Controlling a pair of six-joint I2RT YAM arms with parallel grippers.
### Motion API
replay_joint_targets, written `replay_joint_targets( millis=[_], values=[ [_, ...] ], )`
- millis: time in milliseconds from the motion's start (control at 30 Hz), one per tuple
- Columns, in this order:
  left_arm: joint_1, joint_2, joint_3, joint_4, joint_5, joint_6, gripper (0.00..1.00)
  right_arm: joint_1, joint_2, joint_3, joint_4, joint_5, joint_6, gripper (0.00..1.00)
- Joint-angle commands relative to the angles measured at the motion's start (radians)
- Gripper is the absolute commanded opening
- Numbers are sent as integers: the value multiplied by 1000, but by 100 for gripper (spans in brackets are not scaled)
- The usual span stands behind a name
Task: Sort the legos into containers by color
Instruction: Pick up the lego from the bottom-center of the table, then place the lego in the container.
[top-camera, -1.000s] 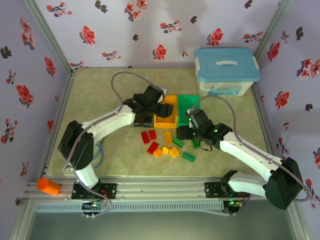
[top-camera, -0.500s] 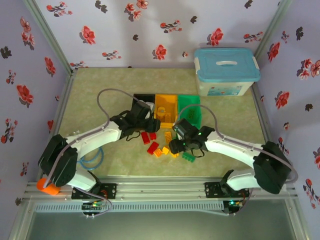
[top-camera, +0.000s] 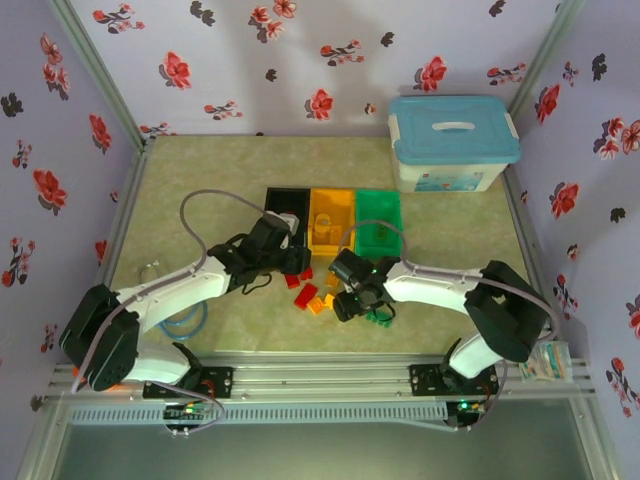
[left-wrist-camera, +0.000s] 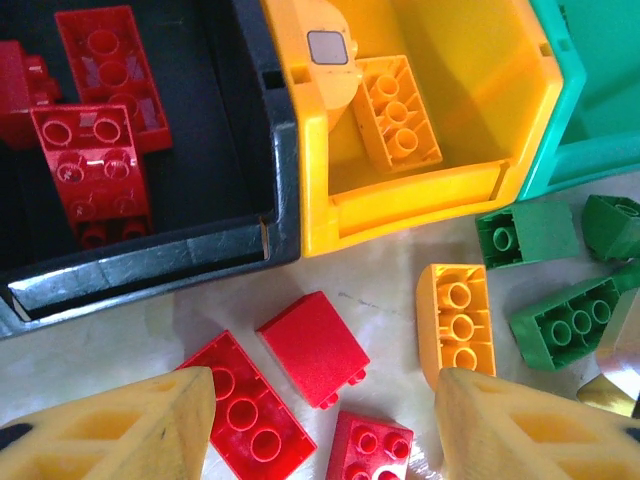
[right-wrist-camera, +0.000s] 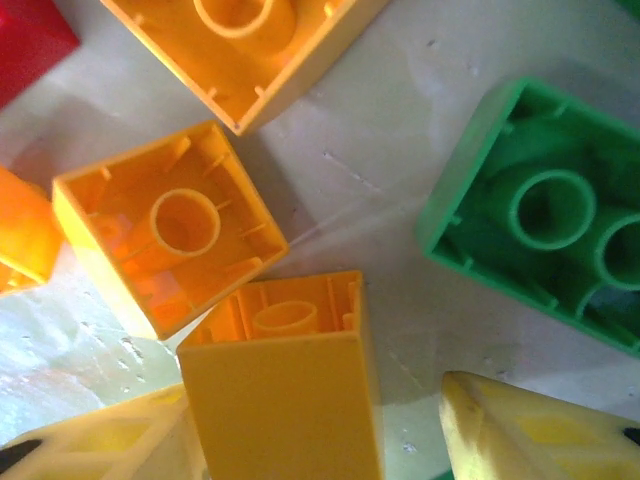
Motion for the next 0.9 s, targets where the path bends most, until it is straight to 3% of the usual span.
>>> replay_joint_targets(
  millis=[0,300,600,867],
  values=[
    [1,-35,-24,19,-20,-25,59,19,26,39,-12,25,1,57],
    [-4,-77,-58,11,-27,-30,58,38,20,82,-49,64,5,33],
    [-67,-101,-96,15,-38,-30,58,35,-104,181,-95,163,-39,32],
    [-145,-148,-126,0,-69,-39,58,-93,-18,410,-134,203,-121,33]
  ],
)
